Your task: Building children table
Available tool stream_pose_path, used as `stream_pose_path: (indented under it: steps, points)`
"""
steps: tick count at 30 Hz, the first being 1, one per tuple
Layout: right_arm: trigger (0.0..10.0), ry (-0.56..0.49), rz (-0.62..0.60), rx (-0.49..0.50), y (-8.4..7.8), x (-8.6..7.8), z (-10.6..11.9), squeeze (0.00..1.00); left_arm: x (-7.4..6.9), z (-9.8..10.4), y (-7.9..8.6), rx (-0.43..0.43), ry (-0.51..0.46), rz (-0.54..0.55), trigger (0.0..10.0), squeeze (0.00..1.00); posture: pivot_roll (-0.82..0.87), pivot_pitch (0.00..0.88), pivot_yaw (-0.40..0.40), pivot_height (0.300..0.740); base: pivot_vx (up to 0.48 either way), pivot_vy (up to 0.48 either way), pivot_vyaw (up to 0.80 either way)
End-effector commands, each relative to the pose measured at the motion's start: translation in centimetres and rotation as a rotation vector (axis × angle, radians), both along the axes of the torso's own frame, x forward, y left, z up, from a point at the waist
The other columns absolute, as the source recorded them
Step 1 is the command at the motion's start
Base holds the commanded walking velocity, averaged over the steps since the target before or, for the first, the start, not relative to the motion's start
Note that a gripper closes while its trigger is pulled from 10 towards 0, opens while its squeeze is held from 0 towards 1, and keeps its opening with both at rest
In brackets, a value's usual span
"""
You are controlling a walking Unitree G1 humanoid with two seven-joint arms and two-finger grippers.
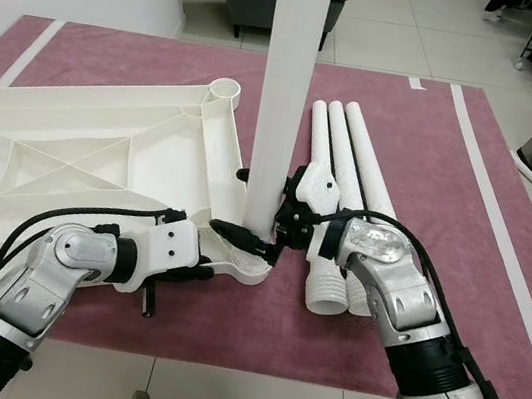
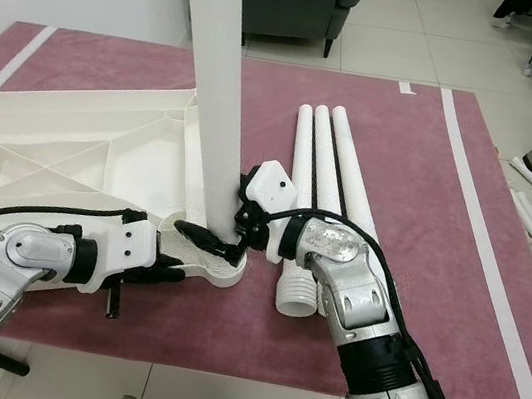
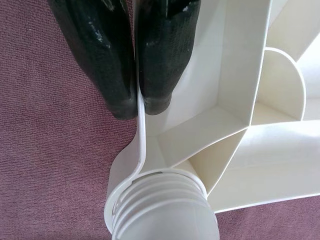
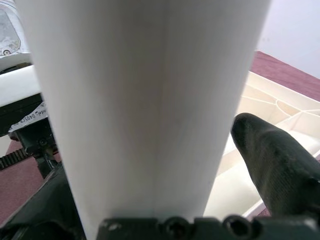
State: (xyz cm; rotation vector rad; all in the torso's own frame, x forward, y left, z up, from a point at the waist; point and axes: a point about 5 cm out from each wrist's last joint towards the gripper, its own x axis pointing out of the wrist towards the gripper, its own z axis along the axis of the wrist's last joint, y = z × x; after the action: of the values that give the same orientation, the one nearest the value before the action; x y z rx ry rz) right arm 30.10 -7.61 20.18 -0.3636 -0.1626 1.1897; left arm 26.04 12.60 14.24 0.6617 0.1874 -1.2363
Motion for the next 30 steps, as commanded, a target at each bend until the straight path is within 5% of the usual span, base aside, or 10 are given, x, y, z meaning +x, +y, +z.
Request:
stream_pose_path:
  steps: [1,5,6,8,9,15,21,26,30]
  points:
    - [10.0,-0.003,0.017,-0.013,0.5,0.1,0.0,0.0,-0.3,-0.4,-0.3,-0.014,0.007,-0.005,0.0,0.0,0.08,0.102,0.028,0.74,0.0,0.0,0.0]
    - [10.0,0.003,0.008,-0.02,0.4,0.4,-0.1,0.0,-0.4,-0.5,-0.2,-0.011,0.006,-0.012,0.0,0.0,0.09,0.106,0.026,0.74,0.0,0.0,0.0]
    - [2.9,0.011,-0.013,-0.027,0.3,0.6,-0.4,0.0,-0.5,-0.5,-0.2,-0.01,0.006,-0.015,0.0,0.0,0.09,0.107,0.026,0.74,0.0,0.0,0.0]
    - [2.9,0.016,-0.029,-0.032,0.3,0.7,-0.6,0.0,-0.5,-0.5,-0.2,-0.009,0.006,-0.016,0.0,0.0,0.09,0.107,0.026,0.74,0.0,0.0,0.0]
    - [0.0,0.026,-0.056,-0.039,0.3,0.9,-0.9,0.0,-0.6,-0.5,-0.2,-0.01,0.006,-0.018,0.0,0.0,0.09,0.109,0.025,0.74,0.0,0.0,0.0]
    - [0.0,0.055,-0.124,-0.043,0.4,1.1,-1.4,0.0,-0.6,-0.4,-0.2,-0.014,0.006,-0.02,0.0,0.0,0.09,0.114,0.024,0.74,0.0,0.0,0.0]
    - [0.0,0.143,-0.347,-0.012,0.8,1.1,-2.6,0.0,-0.7,-0.2,-0.2,-0.023,0.004,-0.032,0.0,0.0,0.08,0.121,0.023,0.74,0.0,0.0,0.0]
    - [0.0,0.227,-0.721,0.055,1.2,1.2,-4.3,0.0,-0.8,-0.1,-0.1,-0.029,0.01,-0.049,0.0,0.0,0.08,0.129,0.022,0.74,0.0,0.0,0.0]
    - [0.0,0.223,-0.865,0.074,1.4,1.1,-4.8,0.0,-0.8,0.0,-0.1,-0.031,0.012,-0.055,0.0,0.0,0.08,0.131,0.022,0.74,0.0,0.0,0.0]
